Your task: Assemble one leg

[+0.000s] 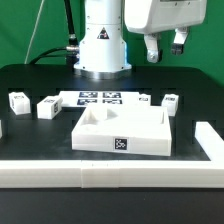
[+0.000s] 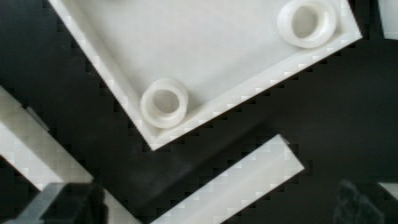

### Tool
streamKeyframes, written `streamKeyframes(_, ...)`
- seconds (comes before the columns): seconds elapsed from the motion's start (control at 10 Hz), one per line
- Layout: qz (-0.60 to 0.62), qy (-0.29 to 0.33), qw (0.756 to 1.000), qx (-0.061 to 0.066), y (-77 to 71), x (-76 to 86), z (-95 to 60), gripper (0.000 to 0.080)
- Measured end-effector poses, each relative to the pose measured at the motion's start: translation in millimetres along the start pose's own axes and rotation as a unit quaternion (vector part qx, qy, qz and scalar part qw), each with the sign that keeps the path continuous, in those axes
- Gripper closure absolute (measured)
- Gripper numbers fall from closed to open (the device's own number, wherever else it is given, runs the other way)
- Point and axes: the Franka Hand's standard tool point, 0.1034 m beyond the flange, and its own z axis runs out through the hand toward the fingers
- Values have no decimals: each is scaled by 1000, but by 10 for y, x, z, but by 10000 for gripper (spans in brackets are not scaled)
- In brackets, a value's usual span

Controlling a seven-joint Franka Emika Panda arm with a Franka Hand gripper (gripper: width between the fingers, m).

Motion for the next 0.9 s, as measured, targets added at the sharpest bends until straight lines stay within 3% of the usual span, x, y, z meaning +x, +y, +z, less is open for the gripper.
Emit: streamKeyframes(0.9, 5, -1, 1000, 1, -3, -6, 17, 150)
